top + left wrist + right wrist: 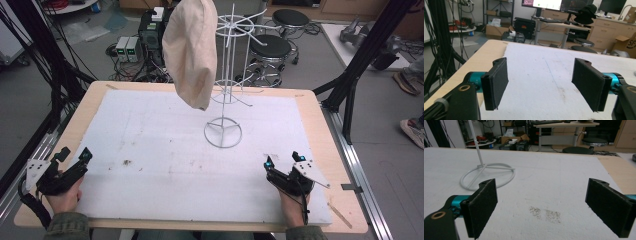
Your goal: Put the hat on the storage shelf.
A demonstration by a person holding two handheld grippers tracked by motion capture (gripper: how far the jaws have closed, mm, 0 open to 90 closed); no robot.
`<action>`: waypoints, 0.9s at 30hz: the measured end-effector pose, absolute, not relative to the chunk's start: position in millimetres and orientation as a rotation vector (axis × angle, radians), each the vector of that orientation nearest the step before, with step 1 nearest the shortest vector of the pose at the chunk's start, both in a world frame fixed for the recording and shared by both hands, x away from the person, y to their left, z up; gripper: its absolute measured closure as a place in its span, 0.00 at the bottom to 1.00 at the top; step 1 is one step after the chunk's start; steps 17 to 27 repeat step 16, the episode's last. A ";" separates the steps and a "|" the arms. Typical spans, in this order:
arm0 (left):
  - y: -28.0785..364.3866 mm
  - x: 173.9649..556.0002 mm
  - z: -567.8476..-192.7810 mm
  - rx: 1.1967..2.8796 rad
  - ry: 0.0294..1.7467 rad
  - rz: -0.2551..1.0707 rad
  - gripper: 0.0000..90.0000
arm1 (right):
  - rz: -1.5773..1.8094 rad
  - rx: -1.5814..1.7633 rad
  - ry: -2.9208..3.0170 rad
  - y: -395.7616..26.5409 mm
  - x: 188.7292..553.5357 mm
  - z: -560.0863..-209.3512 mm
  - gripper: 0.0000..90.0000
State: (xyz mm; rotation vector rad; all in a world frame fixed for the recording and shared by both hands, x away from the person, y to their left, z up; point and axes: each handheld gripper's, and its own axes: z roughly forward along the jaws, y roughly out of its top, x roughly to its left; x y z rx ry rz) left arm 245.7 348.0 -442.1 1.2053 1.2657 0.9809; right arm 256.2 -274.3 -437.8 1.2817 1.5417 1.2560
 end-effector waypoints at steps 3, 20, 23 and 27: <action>346.3 246.5 -442.5 1.218 1.260 0.977 0.32 | 1.254 1.280 1.544 -273.9 256.3 -437.9 0.11; 344.3 248.8 -443.6 1.238 1.254 0.963 0.32 | 1.248 1.279 1.550 -274.1 256.8 -438.1 0.11; 344.3 248.8 -443.6 1.238 1.254 0.963 0.32 | 1.248 1.279 1.550 -274.1 256.8 -438.1 0.11; 344.3 248.8 -443.6 1.238 1.254 0.963 0.32 | 1.248 1.279 1.550 -274.1 256.8 -438.1 0.11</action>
